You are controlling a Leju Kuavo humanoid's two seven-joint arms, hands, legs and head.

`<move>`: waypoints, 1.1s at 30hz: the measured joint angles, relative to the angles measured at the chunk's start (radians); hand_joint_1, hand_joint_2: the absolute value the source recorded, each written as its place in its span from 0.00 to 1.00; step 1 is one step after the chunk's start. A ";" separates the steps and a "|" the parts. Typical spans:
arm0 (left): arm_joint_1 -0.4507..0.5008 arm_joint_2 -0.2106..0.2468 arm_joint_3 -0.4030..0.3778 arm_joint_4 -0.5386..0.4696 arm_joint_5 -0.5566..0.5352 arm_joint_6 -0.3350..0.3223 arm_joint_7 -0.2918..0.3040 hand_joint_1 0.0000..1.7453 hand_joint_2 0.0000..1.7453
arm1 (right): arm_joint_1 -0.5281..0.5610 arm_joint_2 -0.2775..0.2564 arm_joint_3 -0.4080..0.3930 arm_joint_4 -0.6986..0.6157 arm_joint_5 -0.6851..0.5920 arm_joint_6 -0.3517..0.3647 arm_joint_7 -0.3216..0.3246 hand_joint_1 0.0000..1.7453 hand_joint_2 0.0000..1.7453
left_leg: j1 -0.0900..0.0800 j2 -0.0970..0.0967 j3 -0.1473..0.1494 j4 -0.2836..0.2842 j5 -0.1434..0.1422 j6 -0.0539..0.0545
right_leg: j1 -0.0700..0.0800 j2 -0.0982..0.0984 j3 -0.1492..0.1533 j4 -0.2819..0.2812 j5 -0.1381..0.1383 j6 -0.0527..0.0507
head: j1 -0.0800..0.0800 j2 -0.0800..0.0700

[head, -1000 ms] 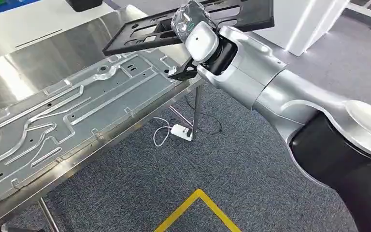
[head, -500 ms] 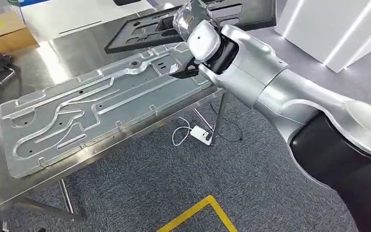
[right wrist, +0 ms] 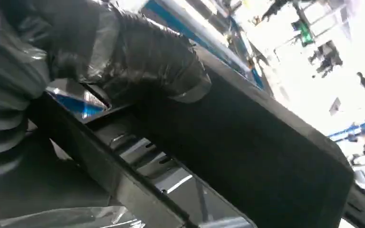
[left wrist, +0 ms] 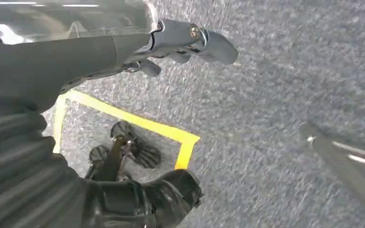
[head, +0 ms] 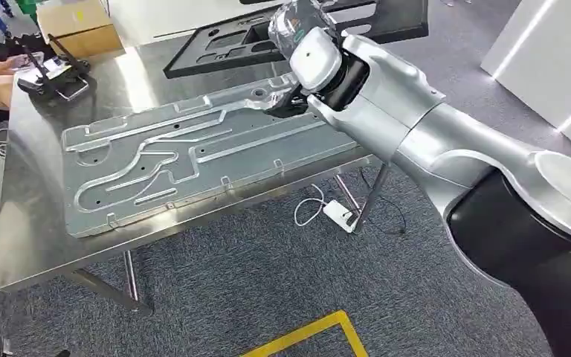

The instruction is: Take the parts from the cabinet and place them on the table.

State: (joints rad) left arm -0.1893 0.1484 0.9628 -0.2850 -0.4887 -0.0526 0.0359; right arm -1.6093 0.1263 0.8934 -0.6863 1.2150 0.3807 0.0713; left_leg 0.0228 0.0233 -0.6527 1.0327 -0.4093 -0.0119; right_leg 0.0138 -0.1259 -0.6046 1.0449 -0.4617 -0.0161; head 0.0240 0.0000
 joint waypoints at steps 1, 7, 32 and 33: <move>0.001 0.000 0.000 0.000 0.000 0.000 0.000 0.00 1.00 | 0.000 0.000 0.000 0.000 0.000 0.000 0.000 1.00 1.00 | 0.009 -0.011 0.002 -0.005 0.004 0.007 | -0.008 0.029 -0.006 0.012 -0.015 0.010 | 0.000 0.000; -0.002 -0.002 -0.001 0.000 0.005 0.003 0.000 0.00 1.00 | 0.008 -0.014 0.000 0.002 0.000 0.002 -0.003 1.00 1.00 | 0.006 -0.084 -0.002 -0.004 0.008 0.019 | -0.016 0.124 -0.142 0.298 -0.124 0.016 | 0.000 0.000; 0.002 0.002 -0.002 0.000 0.014 0.008 0.003 0.00 1.00 | 0.020 -0.019 0.000 -0.014 -0.027 0.004 -0.026 1.00 1.00 | 0.012 -0.024 0.020 -0.007 -0.007 0.007 | -0.019 0.108 -0.013 0.022 -0.014 0.016 | 0.000 0.000; 0.000 0.002 -0.002 0.000 0.016 0.008 0.003 0.00 1.00 | 0.019 -0.019 0.000 -0.015 -0.027 0.003 -0.026 1.00 1.00 | 0.011 -0.024 0.018 -0.007 -0.007 0.014 | -0.019 0.114 -0.036 0.075 -0.050 0.019 | 0.000 0.000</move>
State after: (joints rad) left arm -0.1889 0.1499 0.9606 -0.2853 -0.4727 -0.0443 0.0389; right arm -1.5903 0.1068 0.8934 -0.7012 1.1875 0.3838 0.0454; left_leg 0.0341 -0.0004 -0.6344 1.0259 -0.4160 0.0025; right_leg -0.0052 -0.0122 -0.6401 1.1201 -0.5112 0.0026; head 0.0236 0.0000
